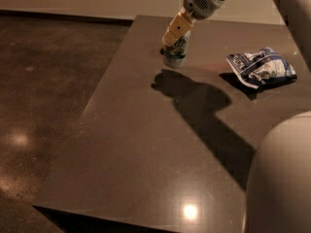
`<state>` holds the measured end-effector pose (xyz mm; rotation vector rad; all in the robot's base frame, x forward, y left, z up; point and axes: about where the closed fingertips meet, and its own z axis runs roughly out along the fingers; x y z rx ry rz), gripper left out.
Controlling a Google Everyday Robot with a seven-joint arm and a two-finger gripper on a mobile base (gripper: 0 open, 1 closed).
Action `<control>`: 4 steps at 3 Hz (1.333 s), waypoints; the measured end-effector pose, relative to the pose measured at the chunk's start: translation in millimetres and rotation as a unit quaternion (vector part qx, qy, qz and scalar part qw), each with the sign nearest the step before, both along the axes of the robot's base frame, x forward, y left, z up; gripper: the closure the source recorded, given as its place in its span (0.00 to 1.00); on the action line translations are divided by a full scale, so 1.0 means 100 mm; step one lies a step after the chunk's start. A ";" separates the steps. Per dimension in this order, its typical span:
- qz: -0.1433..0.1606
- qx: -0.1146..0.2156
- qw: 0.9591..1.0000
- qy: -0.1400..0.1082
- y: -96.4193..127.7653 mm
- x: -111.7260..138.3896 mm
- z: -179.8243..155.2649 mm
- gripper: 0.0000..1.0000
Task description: Move 7up can near orange
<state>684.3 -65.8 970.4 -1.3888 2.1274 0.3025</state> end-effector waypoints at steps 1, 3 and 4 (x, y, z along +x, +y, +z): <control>-0.033 -0.012 0.999 0.009 -0.11 0.23 -0.15 1.00; -0.053 -0.011 0.998 0.014 -0.20 0.51 -0.33 0.82; -0.057 -0.013 0.998 0.025 -0.23 0.60 -0.45 0.59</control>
Offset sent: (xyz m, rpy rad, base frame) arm 0.0572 -0.0286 -0.0244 -0.0347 0.0135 -0.1137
